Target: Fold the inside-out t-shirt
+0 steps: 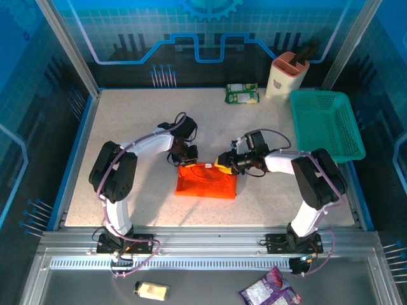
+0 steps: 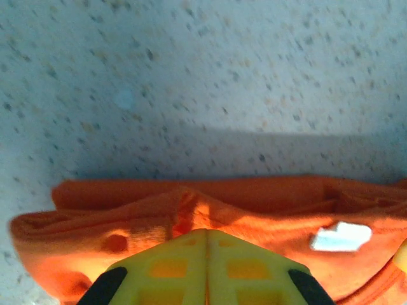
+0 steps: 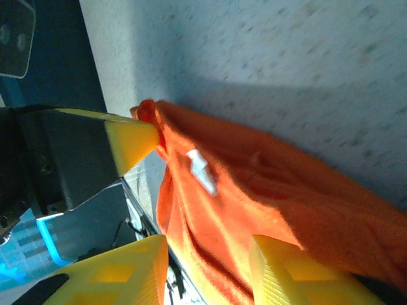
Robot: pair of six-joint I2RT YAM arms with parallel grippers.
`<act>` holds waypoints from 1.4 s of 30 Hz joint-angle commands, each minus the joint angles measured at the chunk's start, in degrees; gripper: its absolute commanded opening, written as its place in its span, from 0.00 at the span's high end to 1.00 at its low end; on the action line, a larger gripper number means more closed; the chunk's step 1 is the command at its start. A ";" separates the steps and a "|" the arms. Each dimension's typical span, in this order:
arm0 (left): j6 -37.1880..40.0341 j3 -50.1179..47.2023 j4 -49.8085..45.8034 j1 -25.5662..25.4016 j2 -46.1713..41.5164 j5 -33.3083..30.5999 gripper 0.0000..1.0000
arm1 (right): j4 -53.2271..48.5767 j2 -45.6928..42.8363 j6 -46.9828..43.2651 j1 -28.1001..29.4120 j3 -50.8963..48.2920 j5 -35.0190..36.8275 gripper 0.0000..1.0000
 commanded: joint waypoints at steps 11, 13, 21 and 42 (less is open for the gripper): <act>2.51 2.41 2.61 2.64 5.47 0.46 0.92 | 8.88 2.92 2.78 -2.31 -3.24 -1.74 0.60; 2.20 2.11 1.84 2.61 2.38 -0.07 0.91 | 3.80 -1.41 1.17 -2.24 -2.98 -1.02 0.59; -0.61 -3.54 0.08 -0.76 -9.51 2.36 0.89 | -10.32 -13.96 -3.66 -0.87 -3.97 -2.55 0.59; -5.44 -21.46 7.46 -5.34 -18.33 -1.14 0.85 | -15.48 -10.82 -7.30 4.50 -3.85 0.19 0.60</act>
